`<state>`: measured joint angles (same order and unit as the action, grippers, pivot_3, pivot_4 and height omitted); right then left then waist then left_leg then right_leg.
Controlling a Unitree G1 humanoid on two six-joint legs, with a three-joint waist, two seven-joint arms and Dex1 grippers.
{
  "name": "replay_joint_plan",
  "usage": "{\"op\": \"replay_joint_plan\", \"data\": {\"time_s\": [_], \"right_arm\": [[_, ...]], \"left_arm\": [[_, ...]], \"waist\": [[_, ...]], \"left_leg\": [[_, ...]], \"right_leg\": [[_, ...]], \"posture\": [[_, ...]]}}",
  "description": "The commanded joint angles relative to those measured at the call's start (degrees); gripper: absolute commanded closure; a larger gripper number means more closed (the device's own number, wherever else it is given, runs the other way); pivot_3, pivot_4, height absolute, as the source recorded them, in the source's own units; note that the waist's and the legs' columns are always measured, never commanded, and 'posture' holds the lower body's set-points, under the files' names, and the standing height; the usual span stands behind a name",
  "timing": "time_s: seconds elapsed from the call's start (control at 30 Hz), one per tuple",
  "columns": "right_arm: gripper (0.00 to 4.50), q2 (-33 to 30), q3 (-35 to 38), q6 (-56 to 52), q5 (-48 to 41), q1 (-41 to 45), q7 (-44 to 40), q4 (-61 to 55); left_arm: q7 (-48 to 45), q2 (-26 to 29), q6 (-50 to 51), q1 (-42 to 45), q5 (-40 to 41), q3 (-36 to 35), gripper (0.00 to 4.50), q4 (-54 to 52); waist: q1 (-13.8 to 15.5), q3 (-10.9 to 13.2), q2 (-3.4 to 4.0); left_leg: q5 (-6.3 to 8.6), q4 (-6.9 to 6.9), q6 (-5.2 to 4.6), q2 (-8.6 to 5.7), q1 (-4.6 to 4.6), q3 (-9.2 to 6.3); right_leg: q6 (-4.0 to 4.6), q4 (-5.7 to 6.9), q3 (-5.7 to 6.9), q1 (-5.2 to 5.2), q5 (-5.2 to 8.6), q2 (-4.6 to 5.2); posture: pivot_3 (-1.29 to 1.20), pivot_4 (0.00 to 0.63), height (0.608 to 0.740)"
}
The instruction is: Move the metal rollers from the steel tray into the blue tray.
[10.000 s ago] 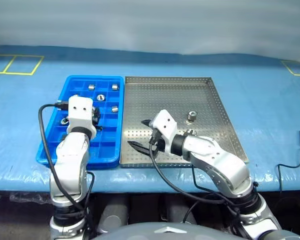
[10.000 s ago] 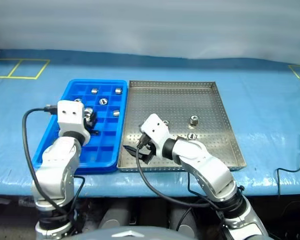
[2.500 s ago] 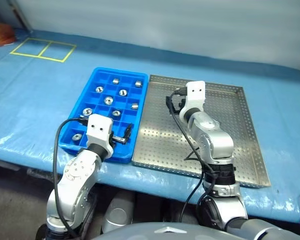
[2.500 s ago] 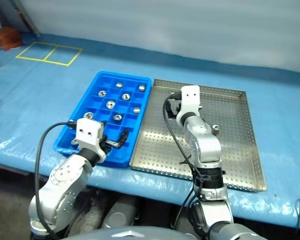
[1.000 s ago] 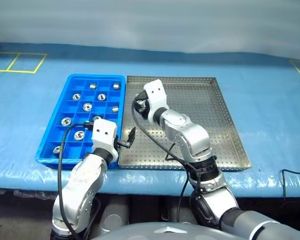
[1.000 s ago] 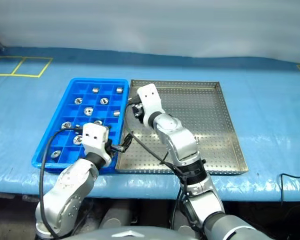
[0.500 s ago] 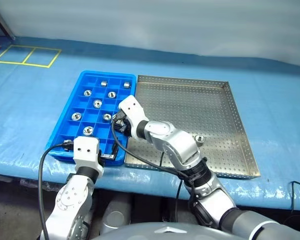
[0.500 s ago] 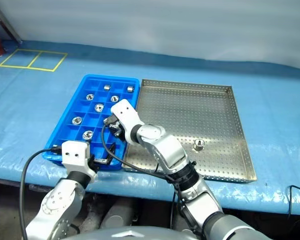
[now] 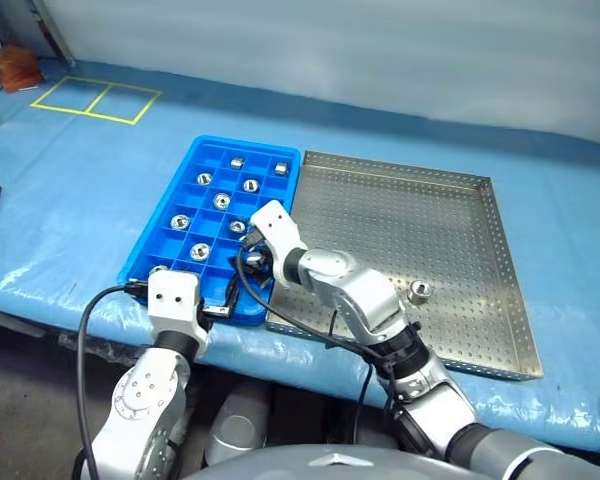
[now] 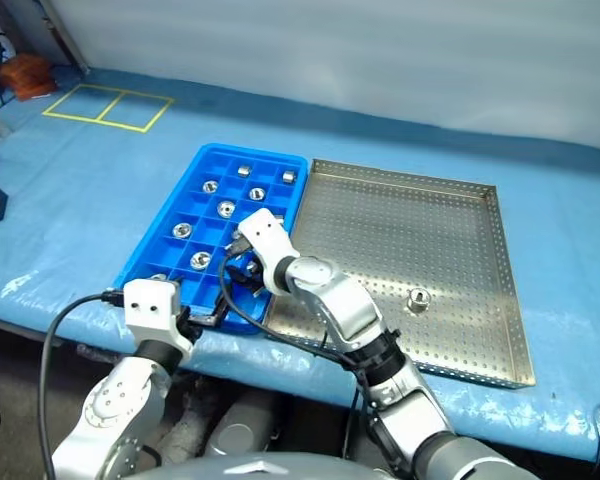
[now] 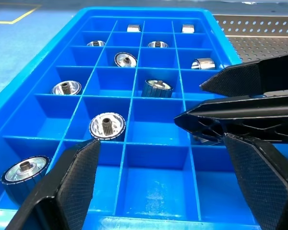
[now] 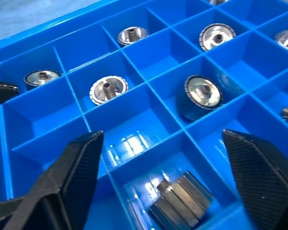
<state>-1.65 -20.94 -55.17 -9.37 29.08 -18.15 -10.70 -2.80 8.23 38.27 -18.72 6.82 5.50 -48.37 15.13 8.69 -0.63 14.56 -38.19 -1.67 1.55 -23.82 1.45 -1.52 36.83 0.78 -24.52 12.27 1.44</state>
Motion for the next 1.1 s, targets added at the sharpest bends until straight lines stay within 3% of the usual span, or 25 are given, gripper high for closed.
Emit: {"op": "replay_joint_plan", "data": {"time_s": [0.03,0.3,0.67,0.83,1.1], "right_arm": [[0.05,-1.4,4.8,-2.5,-1.1,-1.5,1.1,-7.8],[0.05,-5.1,17.3,-8.5,1.3,-7.3,9.1,-18.0],[0.05,-5.3,21.9,-10.2,2.1,-17.8,13.4,-23.2],[0.05,-4.5,21.3,-8.0,1.6,-20.3,12.9,-21.6],[0.05,-4.9,19.4,-1.3,2.5,-22.0,11.9,-14.3]], "left_arm": [[-1.7,0.7,-0.2,2.2,0.9,1.0,0.00,-1.1],[-7.6,3.2,1.4,9.8,3.3,4.8,0.00,3.4],[-13.7,7.0,2.5,15.7,4.6,9.6,0.00,7.2],[-13.9,6.5,3.2,16.3,4.7,9.6,0.00,7.8],[-17.8,10.2,7.1,16.2,7.0,11.7,0.00,6.3]], "waist": [[-0.2,0.0,0.01],[-3.1,0.0,0.03],[-12.7,0.0,0.06],[-13.7,0.0,0.06],[-13.7,0.0,0.04]], "left_leg": [[0.00,-0.01,0.00,0.00,-0.04,0.01],[-0.01,0.03,-0.01,-0.01,-0.08,-0.06],[-0.02,0.09,-0.01,0.03,0.04,-0.02],[-0.06,0.08,0.03,0.05,0.13,0.03],[-0.07,0.04,-0.01,0.00,0.16,0.22]], "right_leg": [[0.00,0.00,0.00,0.00,0.00,0.01],[-0.09,0.03,0.01,-0.01,-0.08,-0.05],[0.07,0.14,-0.11,0.02,-0.15,-0.10],[-0.13,0.20,-0.22,0.04,-0.06,-0.14],[-0.16,0.18,-0.44,0.04,-0.07,-0.10]], "posture": [[0.36,0.150,0.740],[0.22,0.150,0.740],[0.10,0.150,0.740],[0.09,0.150,0.740],[0.12,0.150,0.740]]}}
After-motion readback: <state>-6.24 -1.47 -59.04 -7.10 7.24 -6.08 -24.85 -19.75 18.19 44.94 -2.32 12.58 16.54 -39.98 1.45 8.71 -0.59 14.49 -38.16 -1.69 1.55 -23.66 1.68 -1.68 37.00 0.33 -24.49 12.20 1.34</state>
